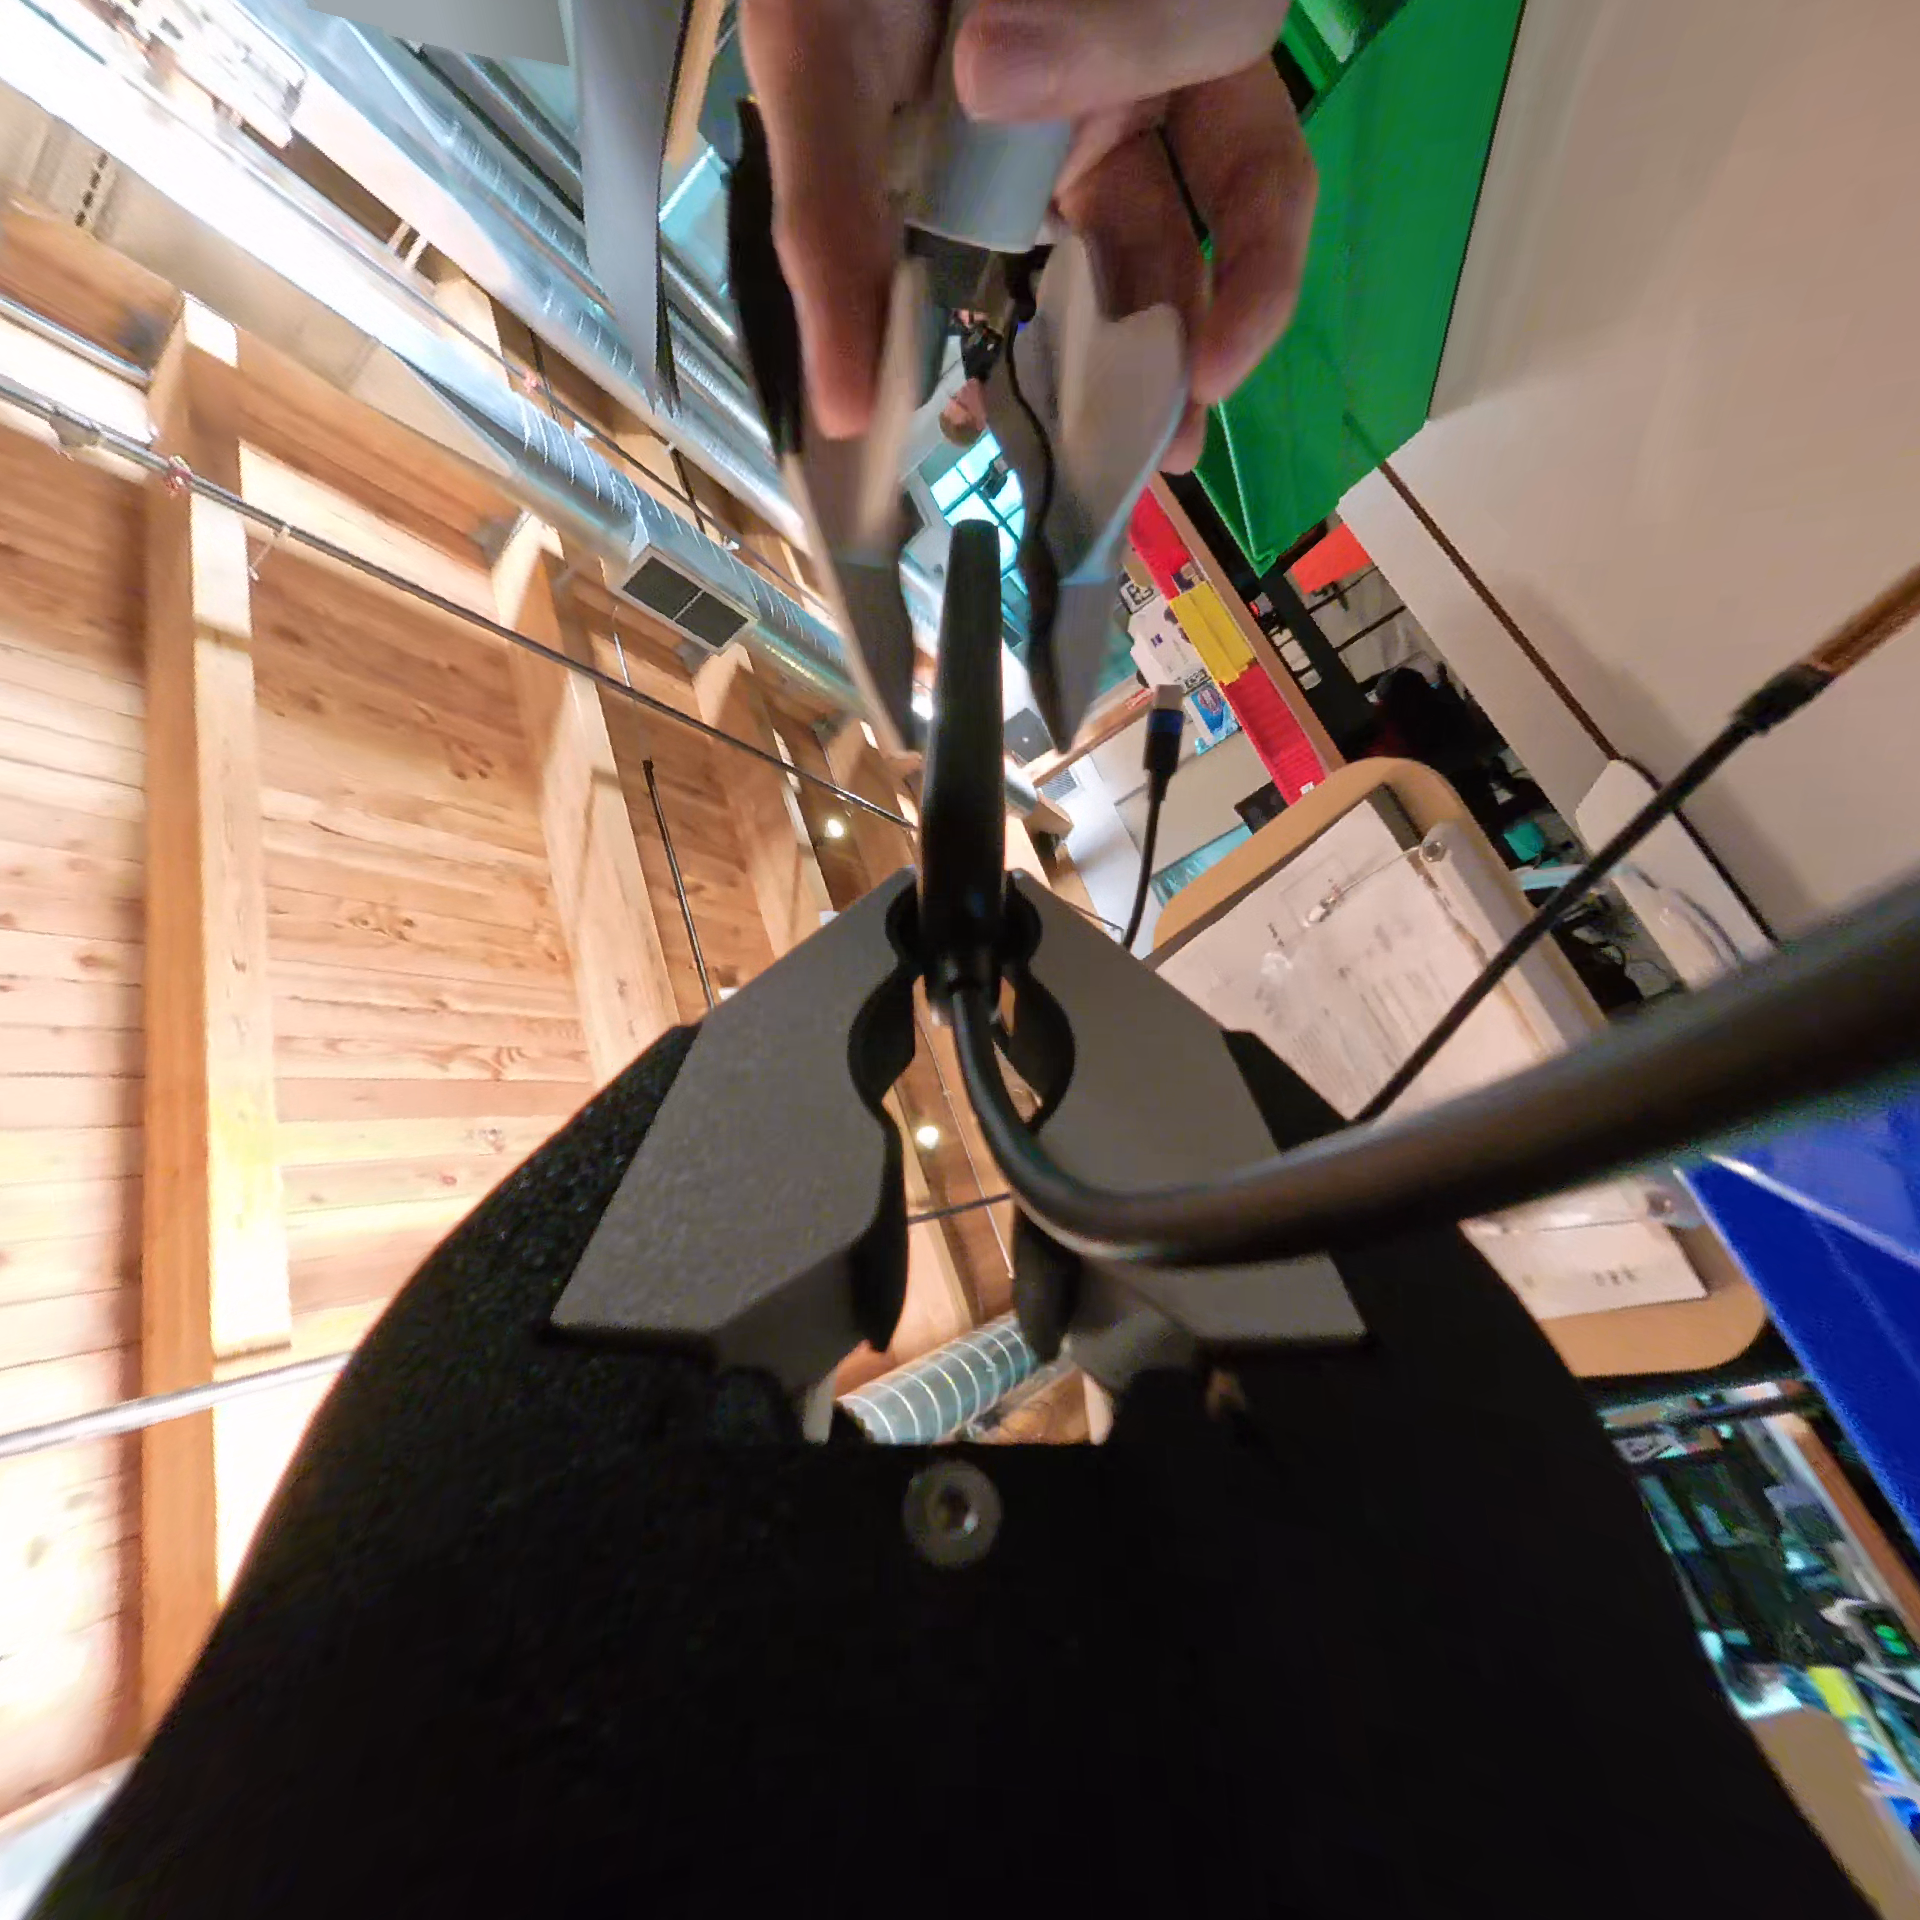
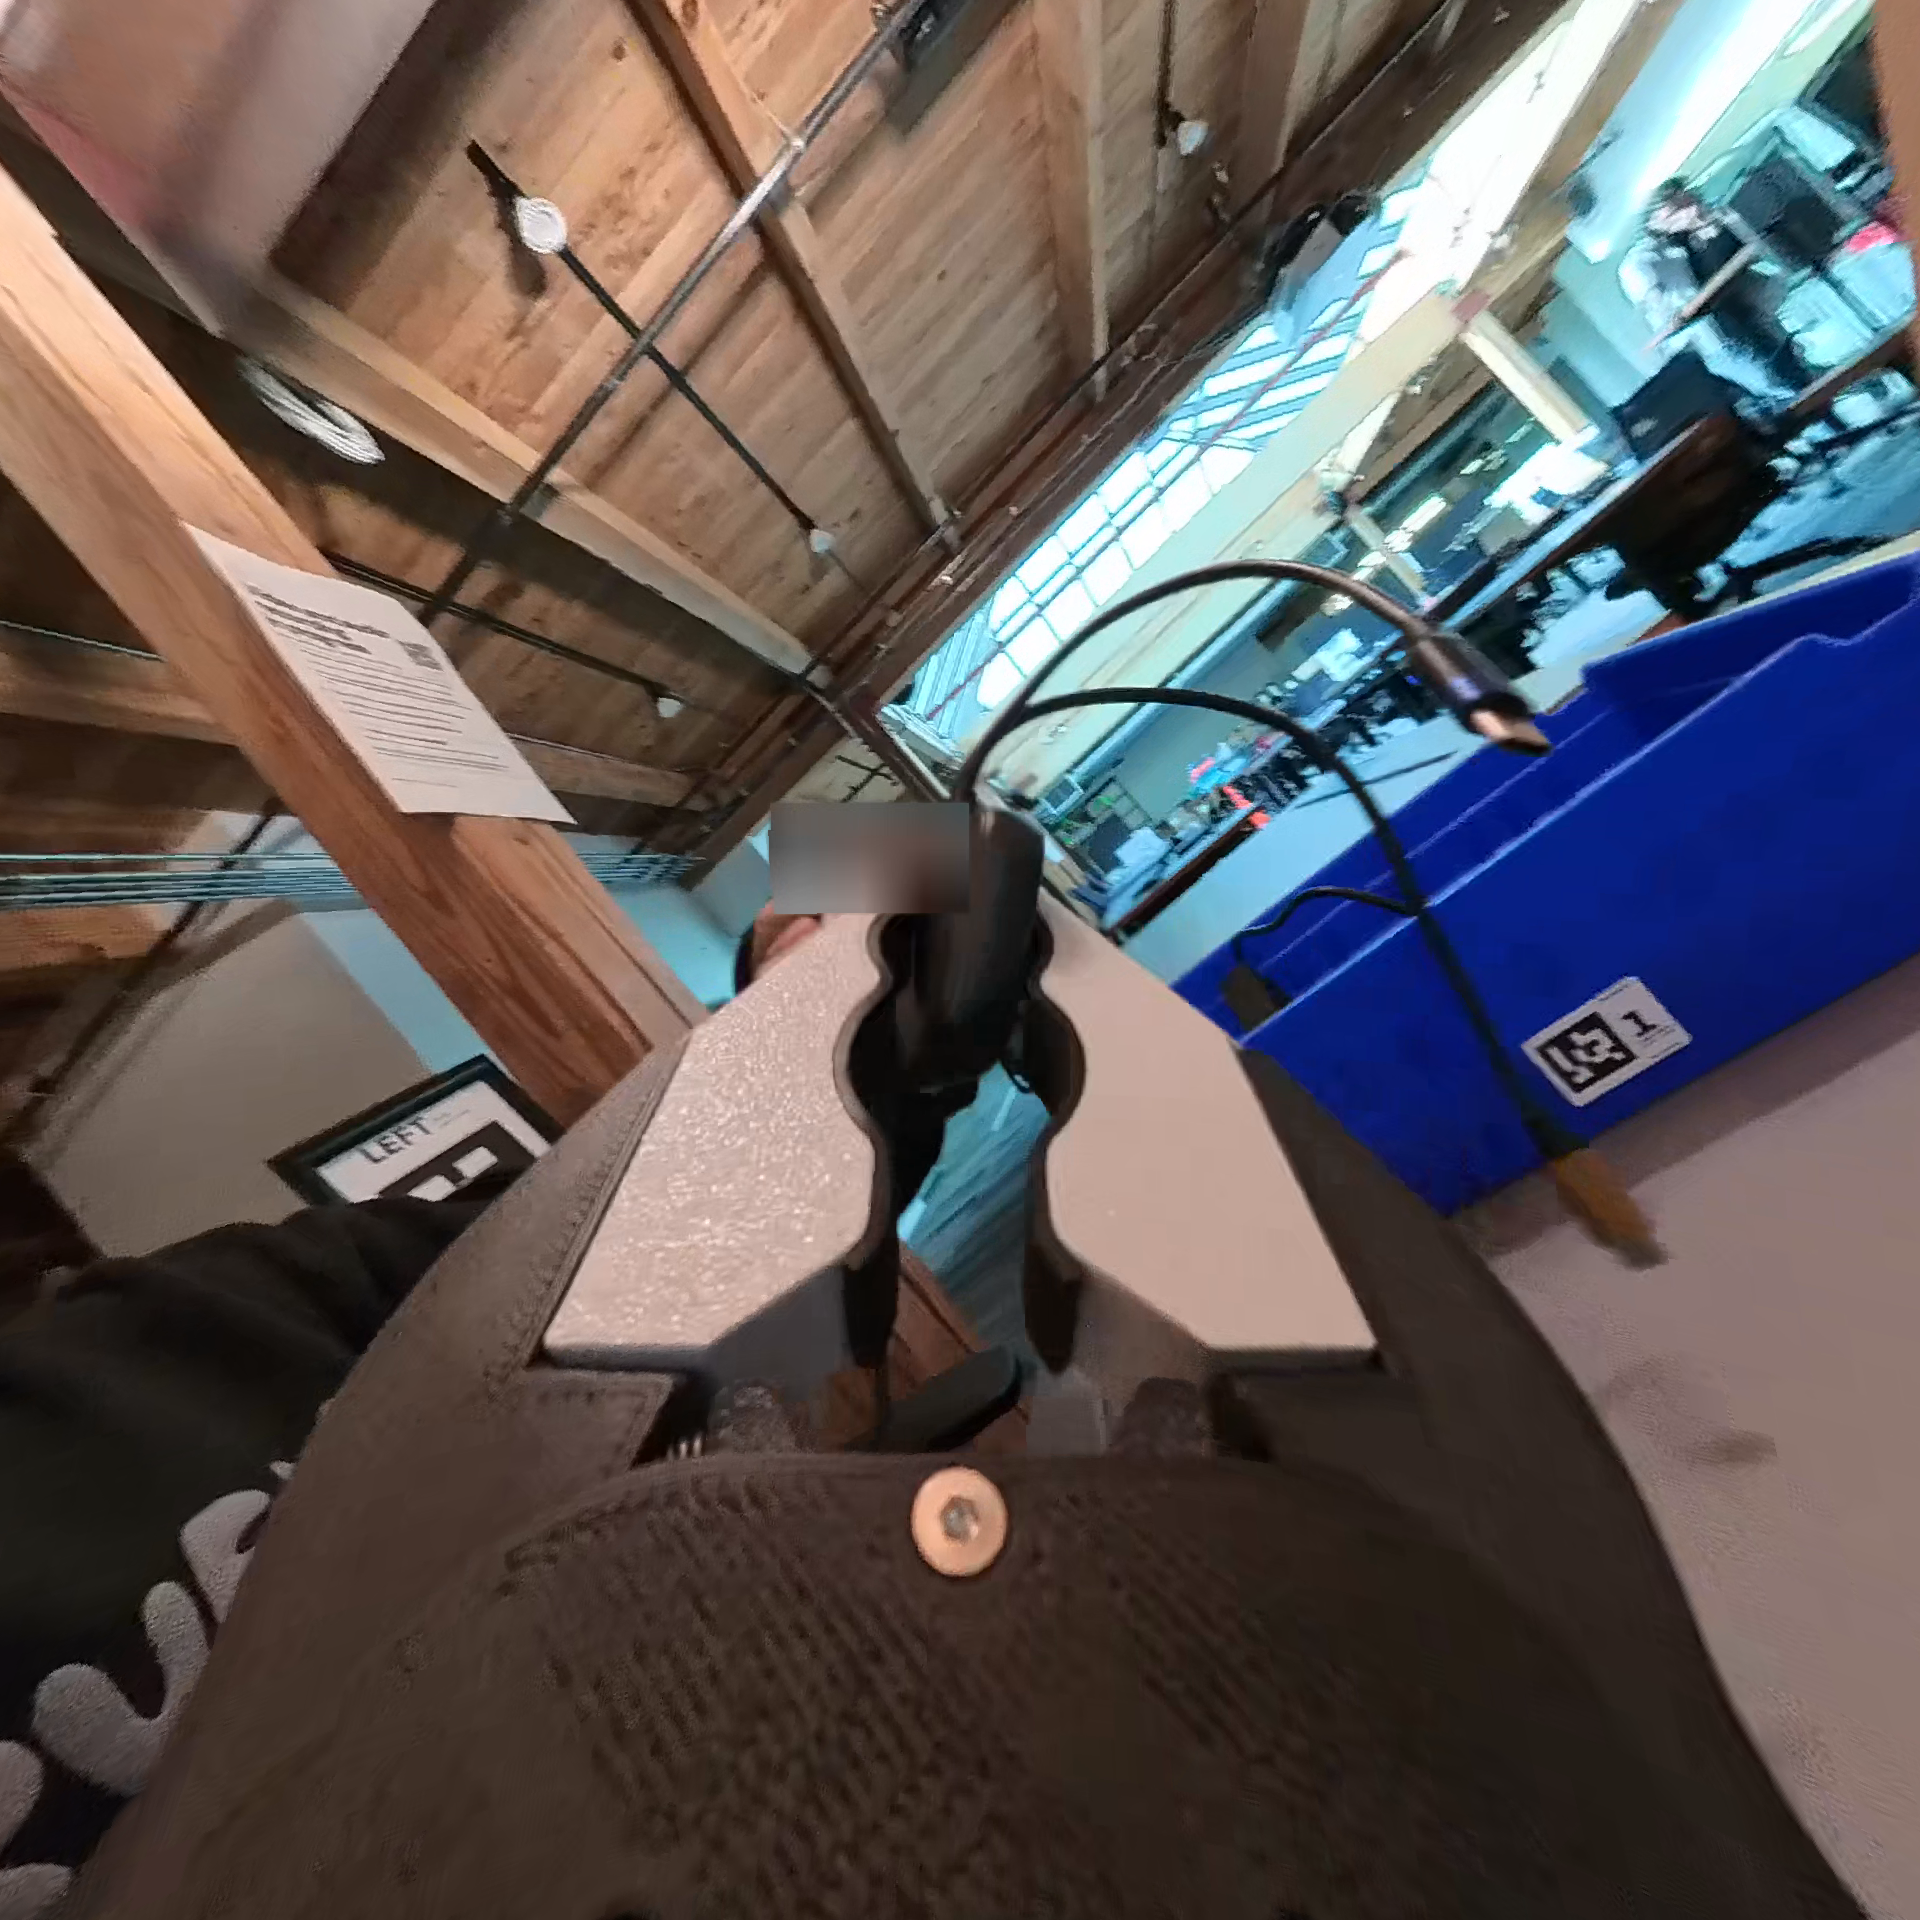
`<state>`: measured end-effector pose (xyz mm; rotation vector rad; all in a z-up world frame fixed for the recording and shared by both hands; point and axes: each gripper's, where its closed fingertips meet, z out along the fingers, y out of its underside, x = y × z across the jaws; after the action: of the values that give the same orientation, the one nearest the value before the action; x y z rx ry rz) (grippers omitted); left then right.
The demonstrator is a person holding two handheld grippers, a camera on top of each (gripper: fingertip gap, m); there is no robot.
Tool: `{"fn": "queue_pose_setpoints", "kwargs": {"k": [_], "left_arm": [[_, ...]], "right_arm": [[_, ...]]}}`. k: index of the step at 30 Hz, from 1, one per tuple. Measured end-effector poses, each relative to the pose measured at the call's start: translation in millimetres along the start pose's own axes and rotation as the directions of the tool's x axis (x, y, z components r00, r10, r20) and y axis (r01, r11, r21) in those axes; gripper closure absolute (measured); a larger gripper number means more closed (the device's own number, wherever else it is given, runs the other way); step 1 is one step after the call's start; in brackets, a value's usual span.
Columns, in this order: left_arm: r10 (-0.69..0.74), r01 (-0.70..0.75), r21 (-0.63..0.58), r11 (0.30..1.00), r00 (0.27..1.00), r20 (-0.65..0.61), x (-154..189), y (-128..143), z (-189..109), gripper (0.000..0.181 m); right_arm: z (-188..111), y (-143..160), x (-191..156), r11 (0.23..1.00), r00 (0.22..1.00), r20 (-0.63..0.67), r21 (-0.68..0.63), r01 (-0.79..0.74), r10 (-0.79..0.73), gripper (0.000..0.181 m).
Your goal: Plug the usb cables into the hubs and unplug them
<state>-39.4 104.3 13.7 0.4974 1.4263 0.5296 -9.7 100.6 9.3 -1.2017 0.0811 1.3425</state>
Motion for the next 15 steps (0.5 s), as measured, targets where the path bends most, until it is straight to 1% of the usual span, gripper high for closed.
{"fn": "queue_pose_setpoints", "kwargs": {"k": [1,2,4,5,6,7,8,9,10,11,12,13,14,15], "left_arm": [[-0.022,0.022,-0.008,1.000,1.000,0.002,1.8,-0.6,1.4,0.172],[-0.052,0.052,-0.019,0.998,0.999,0.006,3.6,0.3,2.7,0.172],[-0.110,0.110,-0.038,0.993,0.994,0.016,7.6,2.1,4.1,0.171],[-0.152,0.152,-0.056,0.987,0.988,0.008,12.0,3.4,4.3,0.167],[-0.209,0.208,-0.098,0.973,0.978,-0.009,18.2,7.5,4.0,0.157],[-0.278,0.271,-0.157,0.950,0.961,-0.019,24.9,14.6,2.0,0.155],[-0.349,0.339,-0.218,0.915,0.937,-0.009,29.8,23.5,-2.6,0.149],[-0.419,0.404,-0.280,0.871,0.908,0.007,35.6,34.4,-10.2,0.144],[-0.491,0.468,-0.356,0.809,0.871,0.031,43.1,49.7,-21.2,0.141],[-0.569,0.537,-0.445,0.717,0.819,0.073,52.6,70.3,-36.5,0.139],[-0.657,0.609,-0.539,0.581,0.742,0.131,66.8,94.7,-57.0,0.140],[-0.746,0.673,-0.628,0.391,0.631,0.213,87.6,120.9,-83.2,0.142],[-0.813,0.708,-0.689,0.155,0.488,0.318,114.8,144.4,-114.1,0.140],[-0.836,0.703,-0.705,-0.093,0.329,0.438,145.3,162.4,-146.8,0.135]], "right_arm": [[0.5,-1.7,1.2,1.000,1.000,0.011,0.018,-0.019,0.018,0.166],[1.0,-3.3,1.7,1.000,1.000,0.020,0.029,-0.013,0.012,0.166],[1.1,-5.9,0.8,0.998,0.999,0.016,0.040,0.049,-0.049,0.167],[0.7,-9.5,-2.1,0.995,0.997,0.015,0.057,0.081,-0.082,0.168],[-0.7,-15.9,-5.5,0.990,0.994,0.007,0.090,0.112,-0.113,0.170],[-3.9,-22.6,-6.2,0.980,0.987,-0.026,0.119,0.160,-0.158,0.170],[-7.6,-27.2,-7.4,0.972,0.980,-0.047,0.127,0.200,-0.195,0.170],[-12.4,-32.3,-8.5,0.964,0.973,-0.067,0.134,0.228,-0.221,0.170],[-18.3,-40.1,-10.1,0.954,0.967,-0.088,0.162,0.251,-0.239,0.170],[-24.6,-47.5,-13.4,0.945,0.964,-0.093,0.193,0.264,-0.251,0.170],[-29.2,-51.0,-18.6,0.942,0.964,-0.072,0.204,0.265,-0.256,0.170],[-32.7,-52.4,-22.8,0.943,0.965,-0.049,0.204,0.264,-0.259,0.170],[-35.3,-54.5,-24.5,0.940,0.963,-0.048,0.210,0.268,-0.264,0.170],[-36.6,-56.0,-24.9,0.937,0.961,-0.054,0.213,0.276,-0.271,0.170]]}}
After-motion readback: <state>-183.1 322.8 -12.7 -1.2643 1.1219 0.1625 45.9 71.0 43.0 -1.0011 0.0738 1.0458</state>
